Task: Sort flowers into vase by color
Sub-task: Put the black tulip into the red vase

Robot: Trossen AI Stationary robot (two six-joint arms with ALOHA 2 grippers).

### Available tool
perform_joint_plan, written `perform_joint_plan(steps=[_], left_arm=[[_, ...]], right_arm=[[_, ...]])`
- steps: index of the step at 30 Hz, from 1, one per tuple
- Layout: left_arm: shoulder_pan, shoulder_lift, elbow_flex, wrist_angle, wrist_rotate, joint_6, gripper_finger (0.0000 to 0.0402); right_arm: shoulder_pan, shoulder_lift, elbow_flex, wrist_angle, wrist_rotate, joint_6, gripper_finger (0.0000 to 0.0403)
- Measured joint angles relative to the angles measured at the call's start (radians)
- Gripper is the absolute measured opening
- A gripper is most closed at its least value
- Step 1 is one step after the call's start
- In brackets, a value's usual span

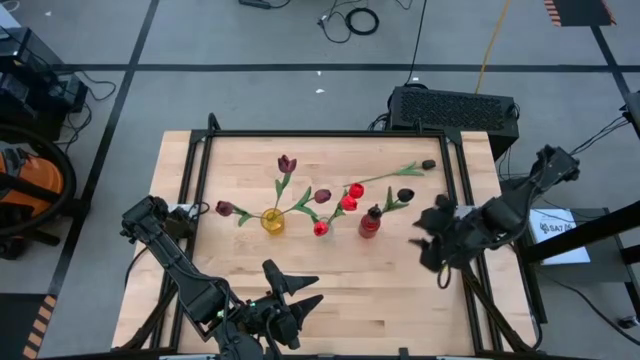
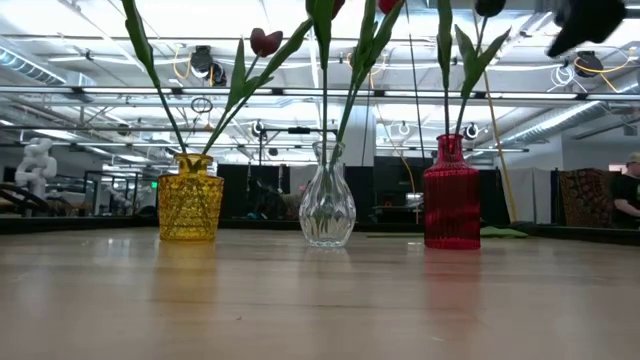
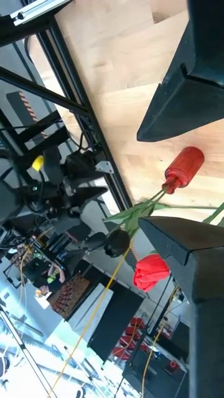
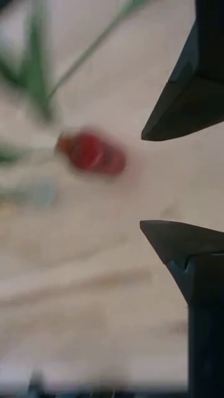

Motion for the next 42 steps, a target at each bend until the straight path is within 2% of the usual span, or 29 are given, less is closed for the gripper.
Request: perform_joint_plan(steps=[4, 7, 10, 12, 15, 21, 26, 30, 34, 38, 42], left_arm=[[0.000, 0.000, 0.000, 0.005, 0.000, 0.007, 0.0214], [-0.004, 0.000, 0.000, 0.024, 0.000, 0.066, 0.0214], [-0.009, 0.000, 0.000, 0.041, -0.001, 0.111, 0.0214], [-0.015, -0.006, 0.000, 0.039, -0.004, 0.143, 0.0214], [-0.022, -0.032, 0.000, 0.039, -0.026, 0.151, 0.0214], [-0.022, -0.122, 0.000, 0.038, -0.047, 0.151, 0.0214], [-0.004, -0.216, 0.000, -0.025, -0.088, 0.126, 0.0214], [0.009, -0.272, 0.000, -0.151, -0.076, -0.001, 0.0214], [0.007, -0.292, 0.000, -0.354, -0.074, -0.217, 0.0214], [-0.014, -0.289, -0.007, -0.528, -0.076, -0.426, 0.0214], [-0.040, -0.290, -0.059, -0.580, -0.103, -0.535, 0.0214]], right_arm=[[0.027, -0.026, 0.000, -0.215, 0.184, 0.160, 0.0196], [0.027, -0.026, -0.013, -0.316, 0.318, 0.242, 0.0187], [0.012, -0.026, -0.053, -0.362, 0.412, 0.301, 0.0177], [-0.015, -0.027, -0.085, -0.374, 0.422, 0.307, 0.0169], [-0.072, -0.029, -0.124, -0.391, 0.397, 0.296, 0.0154], [-0.231, -0.046, -0.190, -0.372, 0.318, 0.146, 0.0129], [-0.407, -0.063, -0.220, -0.273, 0.235, -0.131, 0.0124], [-0.572, -0.062, -0.221, -0.159, 0.133, -0.362, 0.0123], [-0.759, -0.060, -0.221, -0.061, -0.011, -0.533, 0.0123], [-0.919, -0.060, -0.221, -0.008, -0.129, -0.647, 0.0123], [-1.024, -0.057, -0.222, 0.035, -0.237, -0.707, 0.0123]])
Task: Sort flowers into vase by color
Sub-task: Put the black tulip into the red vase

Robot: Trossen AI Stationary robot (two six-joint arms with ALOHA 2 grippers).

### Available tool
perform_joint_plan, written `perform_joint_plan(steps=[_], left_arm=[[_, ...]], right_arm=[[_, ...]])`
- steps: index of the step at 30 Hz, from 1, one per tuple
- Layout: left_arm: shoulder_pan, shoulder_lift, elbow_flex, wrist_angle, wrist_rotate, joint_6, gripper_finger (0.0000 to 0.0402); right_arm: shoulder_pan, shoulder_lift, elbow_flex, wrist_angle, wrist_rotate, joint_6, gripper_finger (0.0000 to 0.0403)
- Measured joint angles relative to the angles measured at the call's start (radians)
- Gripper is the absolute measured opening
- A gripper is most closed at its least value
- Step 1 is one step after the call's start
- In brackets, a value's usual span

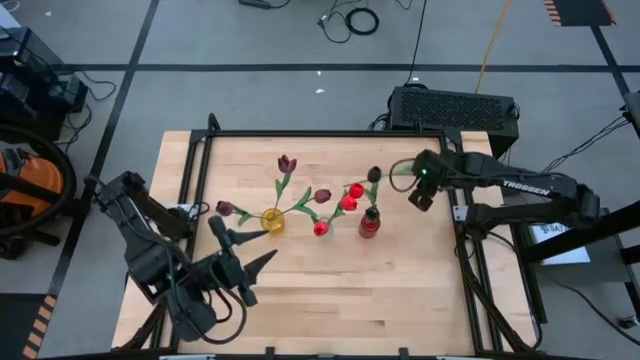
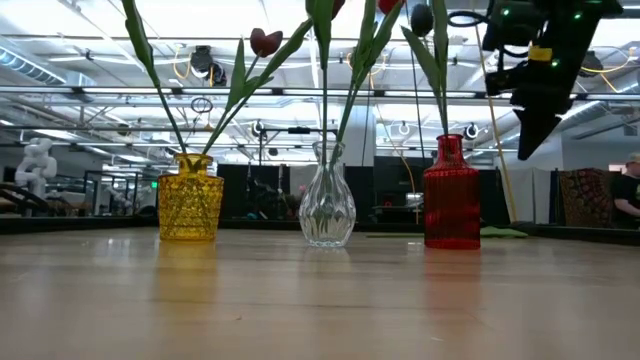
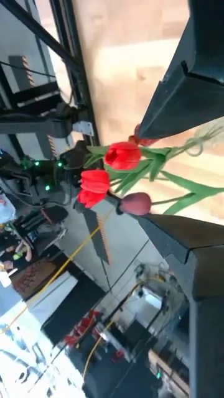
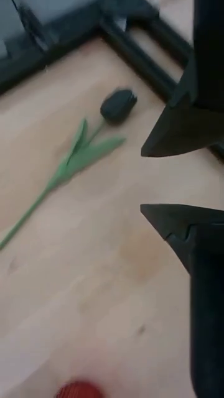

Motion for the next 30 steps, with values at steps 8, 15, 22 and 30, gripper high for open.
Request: perform_joint_plan(steps=[8, 15, 22, 30], left_arm=[[-0.027, 0.001, -0.075, -0.006, -0.080, -0.064, 0.0214], [-0.027, 0.001, -0.077, -0.008, -0.083, -0.075, 0.0214], [-0.027, 0.001, -0.077, -0.011, -0.039, -0.102, 0.0214], [-0.018, 0.044, -0.079, -0.020, 0.104, -0.119, 0.0214]], right_arm=[[-0.147, 0.005, 0.007, 0.195, -0.164, -0.047, 0.0123], [-0.299, 0.065, 0.008, 0.348, -0.208, -0.133, 0.0123], [-0.353, 0.258, 0.008, 0.435, -0.276, -0.334, 0.0123], [-0.359, 0.446, 0.008, 0.426, -0.294, -0.517, 0.0126]])
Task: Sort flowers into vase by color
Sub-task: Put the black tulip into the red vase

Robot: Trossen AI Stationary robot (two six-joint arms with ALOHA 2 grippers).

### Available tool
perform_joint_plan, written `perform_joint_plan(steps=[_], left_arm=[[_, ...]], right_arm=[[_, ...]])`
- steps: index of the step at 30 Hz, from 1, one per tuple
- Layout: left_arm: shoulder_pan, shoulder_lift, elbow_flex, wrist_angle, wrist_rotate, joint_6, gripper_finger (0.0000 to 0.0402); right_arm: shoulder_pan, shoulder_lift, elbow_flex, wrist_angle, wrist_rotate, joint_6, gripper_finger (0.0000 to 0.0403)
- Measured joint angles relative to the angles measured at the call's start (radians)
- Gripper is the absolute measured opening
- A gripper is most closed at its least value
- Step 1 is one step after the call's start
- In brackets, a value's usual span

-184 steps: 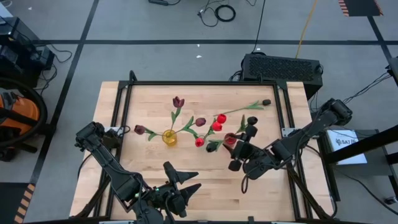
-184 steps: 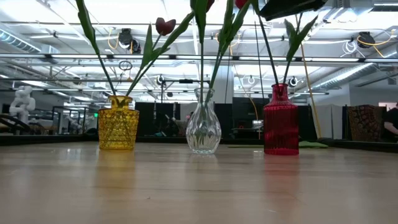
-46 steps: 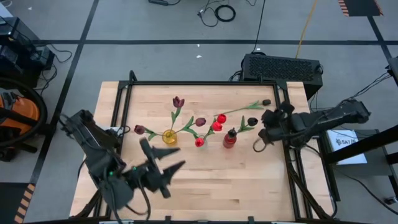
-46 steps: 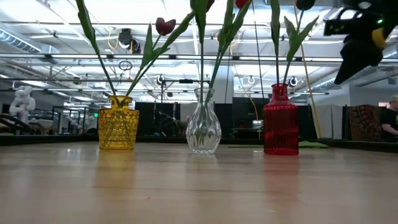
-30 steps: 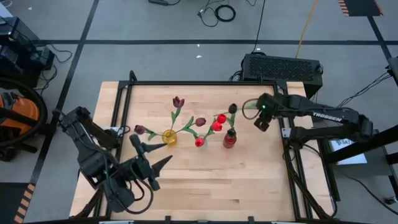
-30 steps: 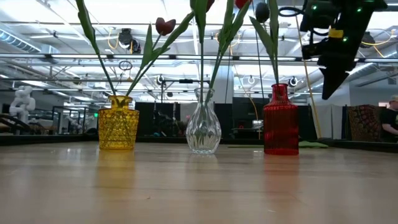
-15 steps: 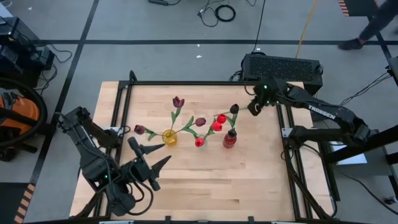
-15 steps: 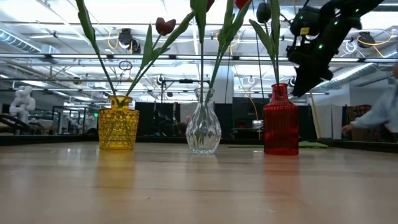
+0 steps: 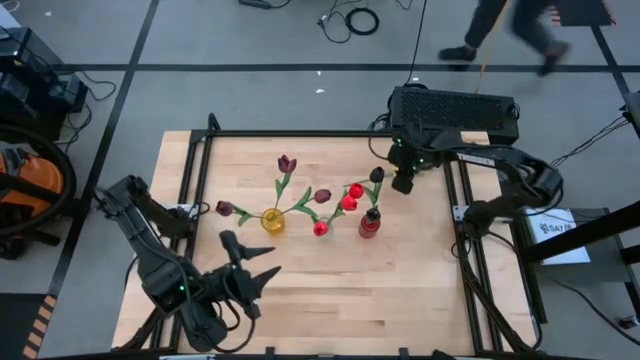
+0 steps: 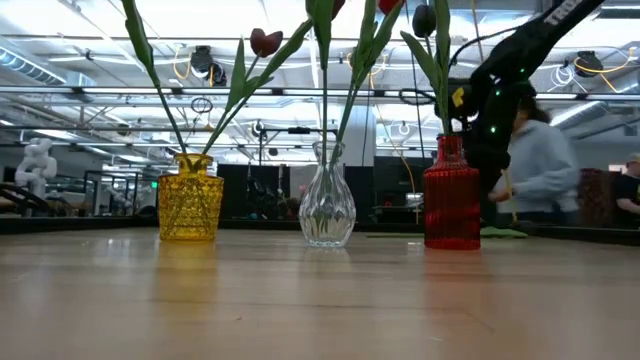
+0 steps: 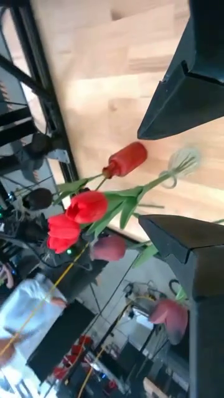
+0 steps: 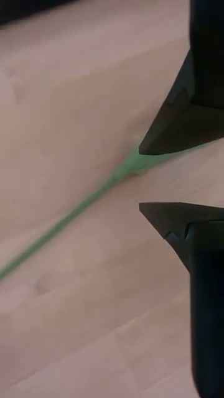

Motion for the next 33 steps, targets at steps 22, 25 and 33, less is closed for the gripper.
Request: perform_joint_plan(steps=[22, 25, 33], left_arm=[[0.102, 0.036, 0.000, 0.037, 0.060, 0.020, 0.0214], [0.103, 0.036, 0.000, 0.039, 0.064, 0.022, 0.0214], [0.103, 0.036, 0.000, 0.039, 0.066, 0.025, 0.0214]], right_arm=[[-0.002, 0.122, 0.000, 0.076, 0.079, -0.198, 0.0169], [-0.001, 0.146, 0.000, 0.079, 0.080, -0.207, 0.0163], [0.000, 0.212, 0.003, 0.105, 0.079, -0.266, 0.0160]])
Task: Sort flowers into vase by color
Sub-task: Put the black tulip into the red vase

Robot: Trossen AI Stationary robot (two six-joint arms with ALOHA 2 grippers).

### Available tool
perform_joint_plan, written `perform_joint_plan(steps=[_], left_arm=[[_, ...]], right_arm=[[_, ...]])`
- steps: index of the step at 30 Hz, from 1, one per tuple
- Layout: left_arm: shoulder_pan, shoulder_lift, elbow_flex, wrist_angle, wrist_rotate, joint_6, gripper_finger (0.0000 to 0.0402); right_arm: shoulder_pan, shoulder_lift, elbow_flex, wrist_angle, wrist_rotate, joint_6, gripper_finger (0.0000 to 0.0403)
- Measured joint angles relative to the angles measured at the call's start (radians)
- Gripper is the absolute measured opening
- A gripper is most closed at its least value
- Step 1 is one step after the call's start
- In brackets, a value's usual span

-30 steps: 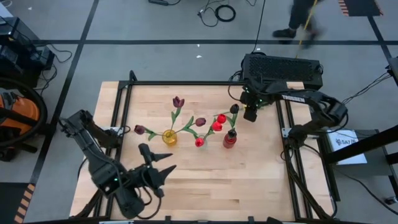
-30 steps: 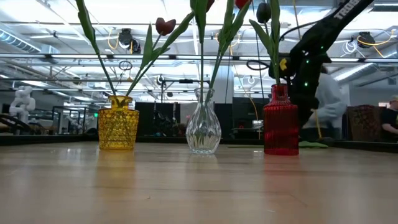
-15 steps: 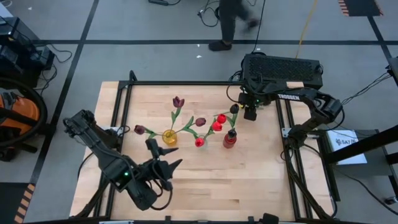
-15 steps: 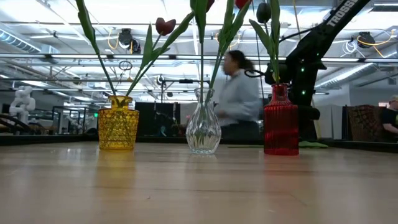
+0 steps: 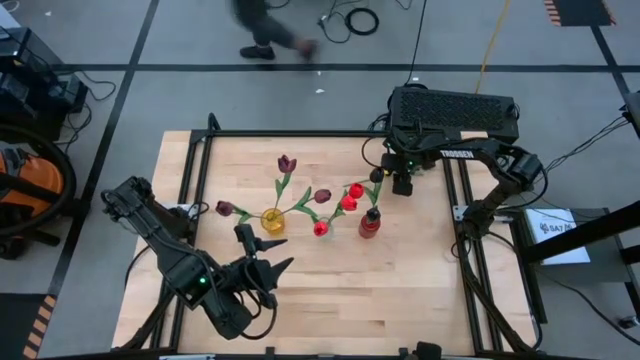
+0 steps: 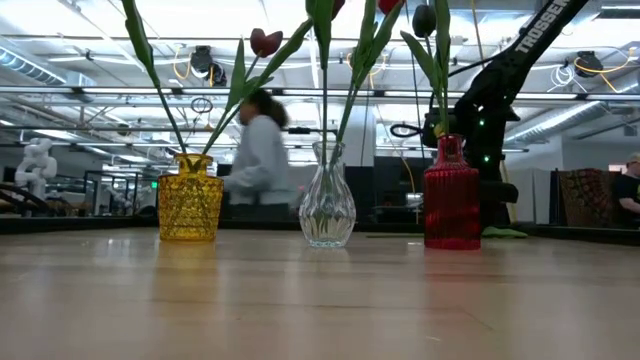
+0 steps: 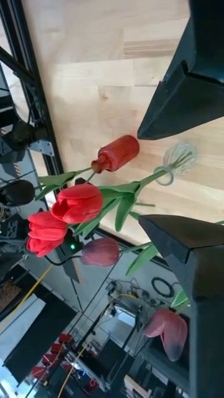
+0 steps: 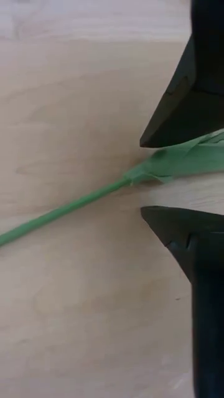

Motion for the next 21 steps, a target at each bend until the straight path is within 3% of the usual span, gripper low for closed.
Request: perform_joint_plan(steps=[5, 13, 21], left_arm=[[0.000, 0.000, 0.000, 0.000, 0.000, 0.001, 0.0214], [0.000, 0.000, 0.000, 0.000, 0.000, 0.001, 0.0214], [0.000, 0.000, 0.000, -0.001, 0.000, 0.001, 0.0214]], right_arm=[[0.000, 0.008, -0.001, 0.005, -0.004, -0.057, 0.0126], [0.002, 0.005, -0.002, -0.027, 0.010, -0.061, 0.0011], [0.037, -0.132, -0.006, -0.085, 0.089, 0.050, 0.0003]])
